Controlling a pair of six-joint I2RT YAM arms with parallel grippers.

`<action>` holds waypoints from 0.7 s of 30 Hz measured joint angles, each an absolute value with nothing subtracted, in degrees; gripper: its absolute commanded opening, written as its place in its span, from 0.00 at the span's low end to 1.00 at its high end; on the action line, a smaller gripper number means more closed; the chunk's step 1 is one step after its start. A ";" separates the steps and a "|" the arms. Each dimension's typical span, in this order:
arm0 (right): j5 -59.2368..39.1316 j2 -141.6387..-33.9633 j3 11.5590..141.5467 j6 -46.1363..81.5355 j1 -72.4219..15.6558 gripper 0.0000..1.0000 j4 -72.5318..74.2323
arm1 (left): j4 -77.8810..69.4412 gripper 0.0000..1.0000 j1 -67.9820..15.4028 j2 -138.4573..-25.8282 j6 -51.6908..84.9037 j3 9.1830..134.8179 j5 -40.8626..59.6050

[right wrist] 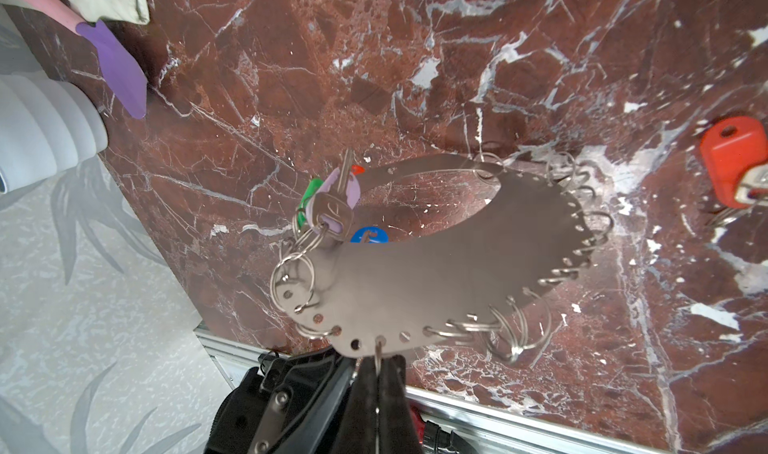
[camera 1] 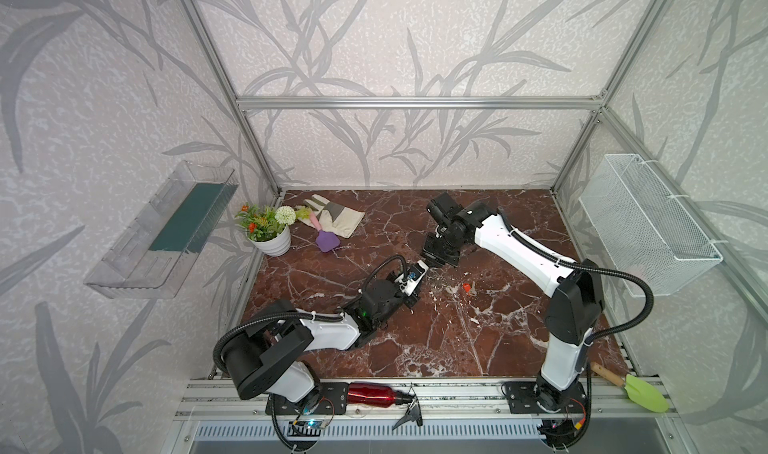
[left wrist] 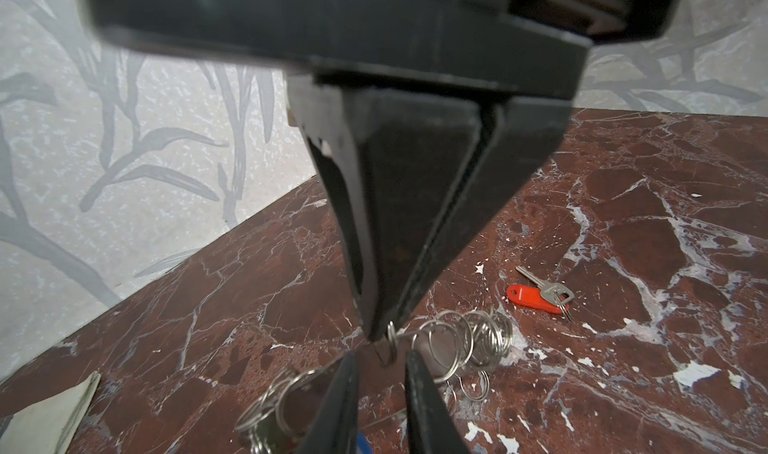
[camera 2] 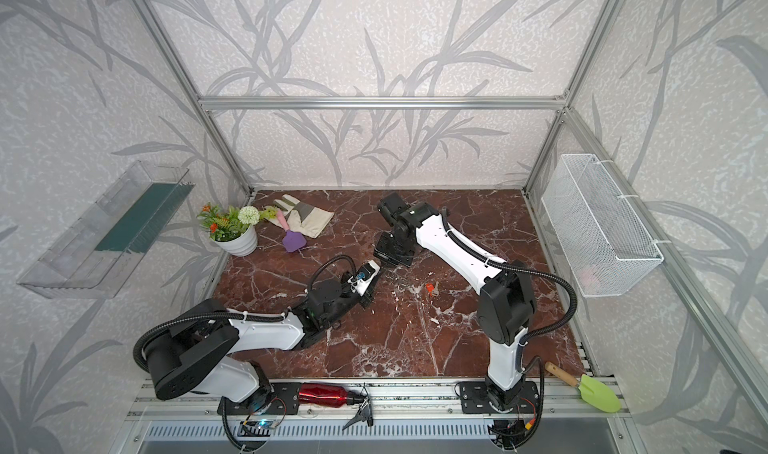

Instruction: Put the keys on the keyring

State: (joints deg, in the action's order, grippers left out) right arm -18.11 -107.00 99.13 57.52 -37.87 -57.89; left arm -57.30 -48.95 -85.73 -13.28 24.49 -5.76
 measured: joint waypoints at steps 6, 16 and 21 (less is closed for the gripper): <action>-18.37 -106.69 98.21 57.69 -37.87 0.00 -56.99 | -58.92 0.19 -48.95 -86.72 -12.97 24.49 -6.17; -18.94 -106.67 97.30 58.41 -37.87 0.00 -55.94 | -59.20 0.08 -49.01 -87.90 -11.99 24.49 -6.46; -19.07 -106.67 97.17 59.02 -37.87 0.00 -55.11 | -59.79 0.03 -49.15 -88.23 -11.99 24.49 -7.44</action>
State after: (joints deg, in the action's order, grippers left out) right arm -19.07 -106.67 97.17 59.02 -37.87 -55.11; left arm -59.79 -49.15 -88.23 -11.99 24.49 -7.44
